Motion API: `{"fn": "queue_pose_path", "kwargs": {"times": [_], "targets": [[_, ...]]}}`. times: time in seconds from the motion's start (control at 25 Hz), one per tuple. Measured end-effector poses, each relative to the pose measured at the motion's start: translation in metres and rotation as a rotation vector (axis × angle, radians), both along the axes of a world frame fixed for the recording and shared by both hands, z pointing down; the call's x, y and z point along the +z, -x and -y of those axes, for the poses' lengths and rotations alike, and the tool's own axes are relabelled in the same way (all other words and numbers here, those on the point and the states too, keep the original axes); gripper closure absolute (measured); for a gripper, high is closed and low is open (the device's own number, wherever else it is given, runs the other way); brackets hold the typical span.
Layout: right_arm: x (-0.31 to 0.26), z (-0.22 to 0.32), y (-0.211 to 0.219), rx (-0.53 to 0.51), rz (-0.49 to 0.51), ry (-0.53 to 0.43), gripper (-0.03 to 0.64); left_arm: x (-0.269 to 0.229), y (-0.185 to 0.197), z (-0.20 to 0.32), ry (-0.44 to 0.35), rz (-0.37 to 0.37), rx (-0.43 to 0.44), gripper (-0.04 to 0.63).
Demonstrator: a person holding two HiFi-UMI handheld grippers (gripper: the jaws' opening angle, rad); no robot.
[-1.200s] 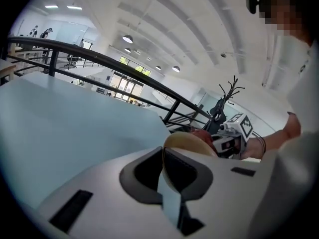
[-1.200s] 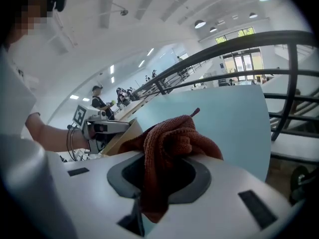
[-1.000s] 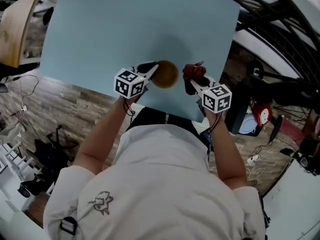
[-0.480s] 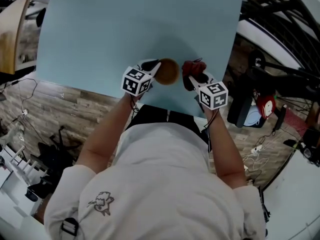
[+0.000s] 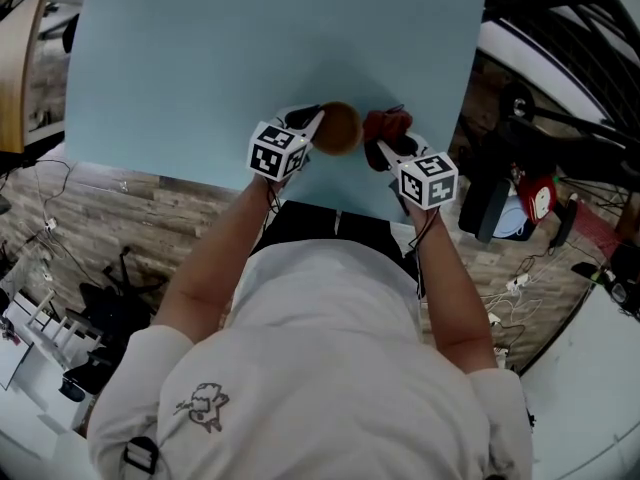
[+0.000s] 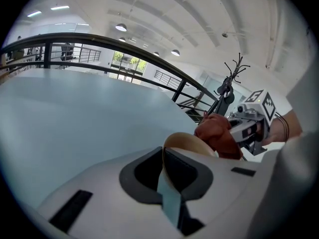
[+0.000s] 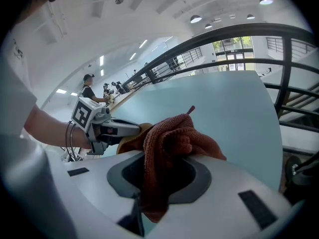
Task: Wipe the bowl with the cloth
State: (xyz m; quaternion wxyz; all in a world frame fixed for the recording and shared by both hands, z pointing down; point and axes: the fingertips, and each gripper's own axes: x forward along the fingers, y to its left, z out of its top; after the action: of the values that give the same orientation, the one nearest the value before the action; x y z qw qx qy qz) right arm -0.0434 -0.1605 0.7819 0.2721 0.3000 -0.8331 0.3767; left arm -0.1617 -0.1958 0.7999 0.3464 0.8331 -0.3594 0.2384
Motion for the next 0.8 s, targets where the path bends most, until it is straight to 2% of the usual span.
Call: {"fn": "queue_pose_path", "kwargs": {"times": [0.24, 0.56, 0.68, 0.8], "targets": [[0.001, -0.003, -0.002, 0.002, 0.000, 0.004, 0.517, 0.007, 0.001, -0.002, 0.012, -0.016, -0.027, 0.571], [-0.003, -0.007, -0.006, 0.017, 0.016, 0.005, 0.517, 0.017, -0.003, -0.003, 0.003, 0.017, -0.050, 0.569], [-0.004, -0.007, -0.008, 0.018, 0.012, 0.003, 0.517, 0.014, -0.003, 0.001, -0.006, -0.002, -0.057, 0.563], [-0.006, -0.005, -0.011, 0.025, 0.007, -0.004, 0.516, 0.008, -0.005, 0.006, -0.023, -0.015, -0.043, 0.475]]}}
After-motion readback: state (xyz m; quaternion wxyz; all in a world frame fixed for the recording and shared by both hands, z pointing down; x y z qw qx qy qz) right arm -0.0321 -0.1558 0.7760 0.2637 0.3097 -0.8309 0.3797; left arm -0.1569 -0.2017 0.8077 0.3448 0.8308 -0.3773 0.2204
